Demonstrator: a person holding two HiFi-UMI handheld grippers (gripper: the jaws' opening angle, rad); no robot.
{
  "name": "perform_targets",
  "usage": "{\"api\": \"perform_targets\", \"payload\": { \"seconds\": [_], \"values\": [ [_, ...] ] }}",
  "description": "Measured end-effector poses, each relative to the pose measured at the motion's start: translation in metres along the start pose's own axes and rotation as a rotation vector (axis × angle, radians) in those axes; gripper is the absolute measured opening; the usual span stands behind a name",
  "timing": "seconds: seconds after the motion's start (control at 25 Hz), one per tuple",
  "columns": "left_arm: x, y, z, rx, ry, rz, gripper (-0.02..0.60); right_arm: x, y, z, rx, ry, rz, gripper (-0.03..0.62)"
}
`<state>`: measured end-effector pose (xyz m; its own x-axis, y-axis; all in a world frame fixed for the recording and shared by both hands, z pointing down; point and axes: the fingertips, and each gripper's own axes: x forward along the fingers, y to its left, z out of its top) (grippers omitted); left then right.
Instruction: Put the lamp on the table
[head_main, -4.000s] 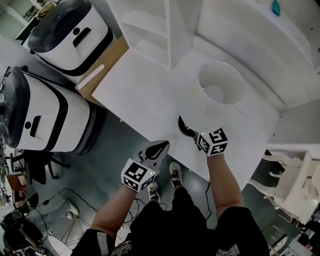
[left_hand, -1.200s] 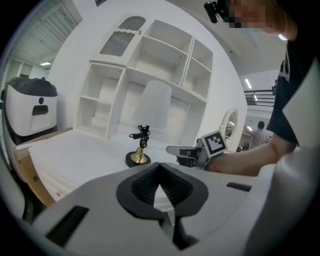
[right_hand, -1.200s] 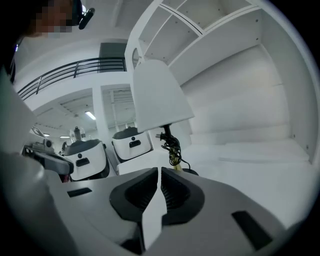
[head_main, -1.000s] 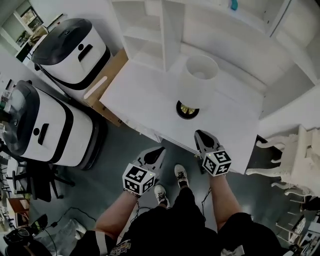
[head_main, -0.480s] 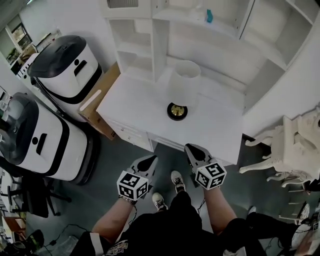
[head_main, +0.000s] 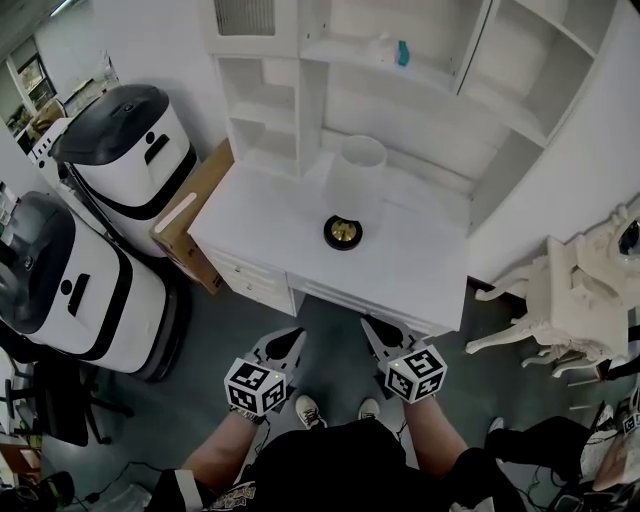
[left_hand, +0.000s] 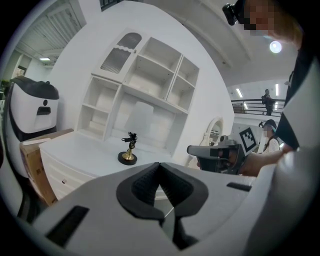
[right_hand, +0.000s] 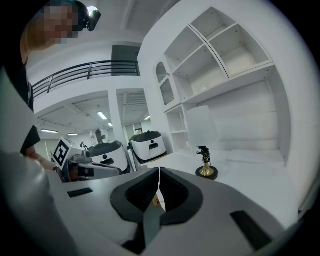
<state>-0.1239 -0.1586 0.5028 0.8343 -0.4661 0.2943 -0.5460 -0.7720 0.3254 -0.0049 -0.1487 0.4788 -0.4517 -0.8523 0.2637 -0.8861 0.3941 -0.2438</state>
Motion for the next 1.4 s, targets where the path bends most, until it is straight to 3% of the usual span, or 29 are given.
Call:
{"api": "perform_targets", "payload": {
  "seconds": [0.28, 1.0, 1.4],
  "values": [
    [0.007, -0.031, -0.003, 0.014, 0.004, 0.015, 0.006, -0.028, 0.007, -0.006, -0.016, 0.018, 0.053, 0.028],
    [0.03, -0.158, -0.041, 0.006, 0.02, 0.065, 0.006, -0.137, -0.01, -0.033, -0.016, 0.025, 0.15, 0.025],
    [0.041, -0.202, -0.055, 0.01, 0.01, 0.104, 0.006, -0.174, -0.023, -0.045, -0.033, 0.043, 0.203, 0.025]
  ]
}}
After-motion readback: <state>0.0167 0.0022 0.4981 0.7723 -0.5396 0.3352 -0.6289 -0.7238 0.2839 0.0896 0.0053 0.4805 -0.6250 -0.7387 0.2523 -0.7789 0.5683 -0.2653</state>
